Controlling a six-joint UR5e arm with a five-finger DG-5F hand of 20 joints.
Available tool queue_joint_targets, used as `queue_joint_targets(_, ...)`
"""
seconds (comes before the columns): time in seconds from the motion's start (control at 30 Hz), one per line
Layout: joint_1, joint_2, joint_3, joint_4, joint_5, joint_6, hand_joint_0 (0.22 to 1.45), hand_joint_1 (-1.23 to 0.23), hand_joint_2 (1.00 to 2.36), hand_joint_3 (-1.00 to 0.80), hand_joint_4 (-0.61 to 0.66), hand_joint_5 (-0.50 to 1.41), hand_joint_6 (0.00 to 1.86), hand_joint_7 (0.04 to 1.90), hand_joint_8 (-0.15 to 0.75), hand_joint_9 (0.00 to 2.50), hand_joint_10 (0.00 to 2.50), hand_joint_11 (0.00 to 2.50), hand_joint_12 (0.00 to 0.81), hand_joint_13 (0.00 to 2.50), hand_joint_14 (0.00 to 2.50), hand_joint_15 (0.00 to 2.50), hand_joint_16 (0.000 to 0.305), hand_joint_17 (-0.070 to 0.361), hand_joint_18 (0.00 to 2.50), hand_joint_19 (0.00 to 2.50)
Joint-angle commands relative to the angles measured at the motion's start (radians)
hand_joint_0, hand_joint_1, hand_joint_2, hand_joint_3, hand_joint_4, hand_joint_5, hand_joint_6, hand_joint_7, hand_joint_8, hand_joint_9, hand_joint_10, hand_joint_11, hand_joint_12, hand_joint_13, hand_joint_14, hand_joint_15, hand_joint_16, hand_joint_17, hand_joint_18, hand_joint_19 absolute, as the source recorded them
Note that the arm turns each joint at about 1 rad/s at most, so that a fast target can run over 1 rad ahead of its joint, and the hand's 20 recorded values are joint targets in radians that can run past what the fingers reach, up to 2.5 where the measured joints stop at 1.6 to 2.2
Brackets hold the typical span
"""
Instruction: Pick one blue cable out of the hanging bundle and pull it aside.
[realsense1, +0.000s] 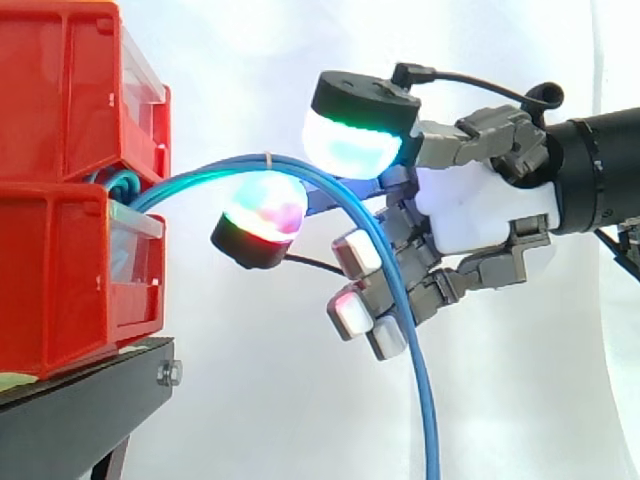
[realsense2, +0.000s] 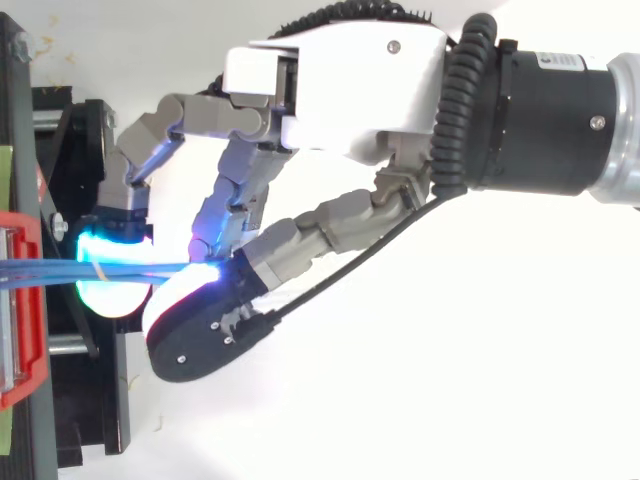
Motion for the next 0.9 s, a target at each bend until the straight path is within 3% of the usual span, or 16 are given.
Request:
queue_joint_targets(0.0,-0.002,0.001,0.001,-0.004,0.000,0.000,0.49,-0.66,1.00,-0.50,0.02,-0.06,0.86,0.74,0.257,1.20,0.02,0.52,0.366,0.97,0.02,0.56,0.052,0.117,0.84,0.69)
queue_joint_targets(0.27,-0.002,0.001,0.007,-0.004,0.000,0.000,0.57,-0.56,1.00,-0.44,0.00,-0.07,0.86,0.76,0.250,1.19,0.02,0.53,0.352,0.96,0.02,0.57,0.049,0.109,0.79,0.72)
queue_joint_targets(0.33,-0.003,-0.001,0.018,-0.011,0.000,0.000,0.58,-0.60,1.01,-0.36,0.00,-0.07,0.86,0.77,0.253,1.19,0.02,0.54,0.353,0.96,0.02,0.58,0.048,0.109,0.79,0.72)
queue_joint_targets(0.4,-0.005,-0.001,0.021,-0.019,0.000,0.000,0.58,-0.72,1.01,-0.17,-0.01,-0.05,0.88,0.76,0.298,1.20,0.02,0.52,0.395,1.01,0.02,0.54,0.058,0.131,0.89,0.67)
queue_joint_targets(0.5,-0.006,-0.001,0.025,-0.034,-0.001,0.000,0.61,-0.84,1.01,-0.06,-0.01,-0.06,0.90,0.77,0.299,1.20,0.02,0.55,0.395,1.02,0.02,0.55,0.059,0.133,0.92,0.65)
queue_joint_targets(0.57,-0.006,0.001,0.028,-0.037,0.000,0.000,0.65,-0.89,1.01,-0.01,-0.13,-0.06,0.94,0.75,0.289,1.19,0.02,0.56,0.379,1.02,0.02,0.56,0.056,0.126,0.90,0.65)
queue_joint_targets(0.6,-0.006,0.001,0.028,-0.037,0.000,0.000,0.69,-0.91,1.01,0.00,-0.19,-0.07,0.94,0.85,0.274,1.19,0.02,0.57,0.359,1.01,0.02,0.56,0.051,0.115,0.88,0.67)
queue_joint_targets(0.7,-0.006,-0.001,0.030,-0.039,0.000,0.000,0.73,-0.92,1.02,-0.08,-0.18,-0.07,0.95,0.93,0.249,1.19,0.02,0.58,0.339,1.00,0.03,0.59,0.047,0.105,0.85,0.70)
queue_joint_targets(0.87,-0.005,0.001,0.032,-0.039,0.000,0.000,0.78,-0.92,1.02,-0.27,-0.14,-0.06,0.96,0.84,0.244,1.22,0.03,0.56,0.330,1.02,0.02,0.59,0.045,0.102,0.86,0.71)
